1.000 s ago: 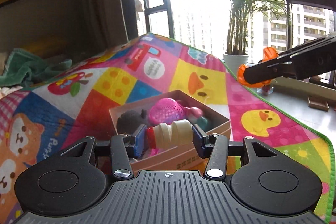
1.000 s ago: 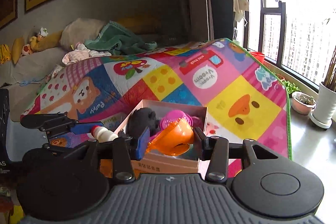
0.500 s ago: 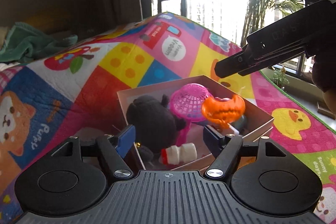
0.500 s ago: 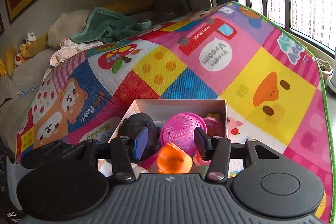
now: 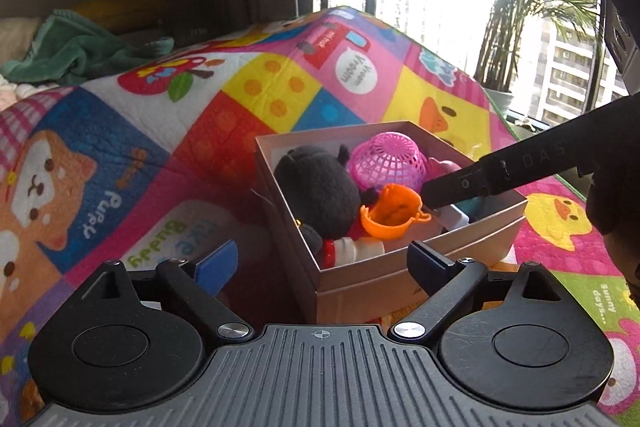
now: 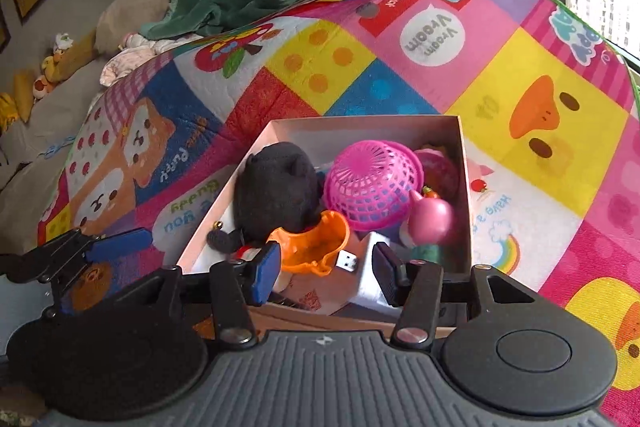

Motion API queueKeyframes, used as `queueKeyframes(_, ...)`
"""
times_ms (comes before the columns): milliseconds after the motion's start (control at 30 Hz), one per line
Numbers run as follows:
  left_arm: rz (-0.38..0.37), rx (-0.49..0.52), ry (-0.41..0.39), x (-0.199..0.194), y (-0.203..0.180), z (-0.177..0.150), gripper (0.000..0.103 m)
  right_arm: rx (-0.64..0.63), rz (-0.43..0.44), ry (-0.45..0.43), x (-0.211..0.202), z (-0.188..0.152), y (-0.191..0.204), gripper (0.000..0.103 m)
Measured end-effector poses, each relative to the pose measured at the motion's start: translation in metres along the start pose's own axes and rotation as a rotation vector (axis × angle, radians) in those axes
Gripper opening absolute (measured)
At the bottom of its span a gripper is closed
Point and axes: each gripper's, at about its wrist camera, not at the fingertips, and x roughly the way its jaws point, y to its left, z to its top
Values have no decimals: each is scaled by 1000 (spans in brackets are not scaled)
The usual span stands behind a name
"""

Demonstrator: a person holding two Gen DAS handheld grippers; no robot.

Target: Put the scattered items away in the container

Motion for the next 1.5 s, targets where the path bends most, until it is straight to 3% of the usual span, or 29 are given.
queueKeyframes(67,-10,-35,4,-8,1,-6,103,-48,-3,-38,-15,-12,10,60)
queueKeyframes(133,-20,-73,24,-14,1,-16,103,-99,-39,-92,-31,-30,20,86)
queueKeyframes(233,-31,-88,97,-15,-6,-33,103,-171,-89,-149,-49,-60,31,103)
queueKeyframes(400,66,-119,186,-15,-22,-59,103,-141,-188,-140,-50,-99,26,103)
queueKeyframes(567,169,-131,177,-20,-31,-74,103,-44,-266,-95,-34,-122,5,103)
queueKeyframes(700,199,-142,158,-19,-32,-70,103,-6,-256,-41,-23,-119,-5,103)
queueKeyframes(833,257,-116,153,-6,-32,-66,103,-103,-302,9,-3,-108,-2,103)
queueKeyframes(1033,270,-148,160,1,-30,-65,103,-188,-243,-20,11,-100,-5,103)
queueKeyframes(1133,271,-147,160,1,-30,-65,103,-111,-177,-38,11,-100,-19,103)
queueKeyframes(1500,272,-144,160,1,-32,-65,103,-124,-202,-45,12,-103,-17,103)
